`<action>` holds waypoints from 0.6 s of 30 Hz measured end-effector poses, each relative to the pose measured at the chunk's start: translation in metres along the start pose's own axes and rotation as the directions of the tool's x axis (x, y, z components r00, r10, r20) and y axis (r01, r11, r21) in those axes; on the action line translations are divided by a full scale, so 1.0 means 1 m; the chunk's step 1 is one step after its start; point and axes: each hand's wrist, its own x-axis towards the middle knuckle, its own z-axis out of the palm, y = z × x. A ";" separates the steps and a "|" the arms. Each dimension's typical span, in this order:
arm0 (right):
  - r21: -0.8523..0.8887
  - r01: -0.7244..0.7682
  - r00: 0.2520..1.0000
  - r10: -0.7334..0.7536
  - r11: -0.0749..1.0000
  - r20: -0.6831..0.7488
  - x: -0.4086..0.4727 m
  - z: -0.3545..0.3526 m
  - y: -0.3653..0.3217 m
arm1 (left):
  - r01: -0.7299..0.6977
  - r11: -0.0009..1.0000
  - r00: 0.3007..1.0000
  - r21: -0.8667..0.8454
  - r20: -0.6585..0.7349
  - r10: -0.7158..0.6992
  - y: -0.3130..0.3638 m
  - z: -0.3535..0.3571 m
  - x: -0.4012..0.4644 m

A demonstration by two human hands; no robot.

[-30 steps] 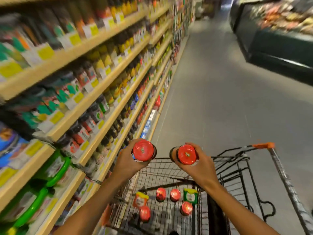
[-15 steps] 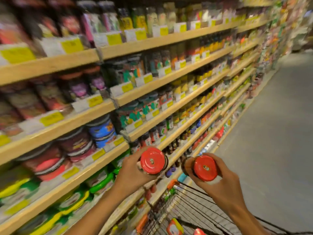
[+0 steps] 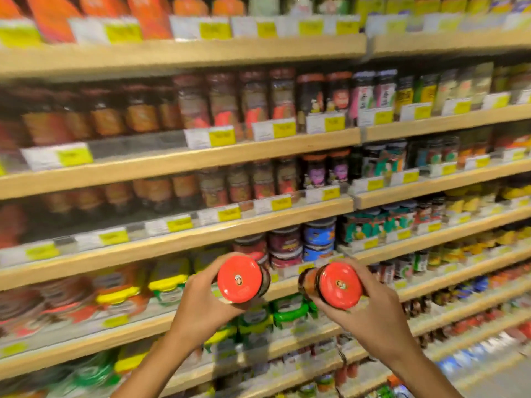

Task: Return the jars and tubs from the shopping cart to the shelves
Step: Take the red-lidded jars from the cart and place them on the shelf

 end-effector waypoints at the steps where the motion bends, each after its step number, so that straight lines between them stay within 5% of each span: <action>1: -0.001 0.024 1.000 -0.024 1.000 0.009 0.002 0.011 -0.017 | 0.001 1.000 1.000 -0.001 -0.014 -0.001 -0.004 -0.018 -0.005; 18: 0.134 0.361 0.932 -0.361 0.923 -0.027 0.027 0.166 -0.241 | -0.045 0.995 0.959 0.092 -0.274 0.069 -0.030 -0.285 -0.062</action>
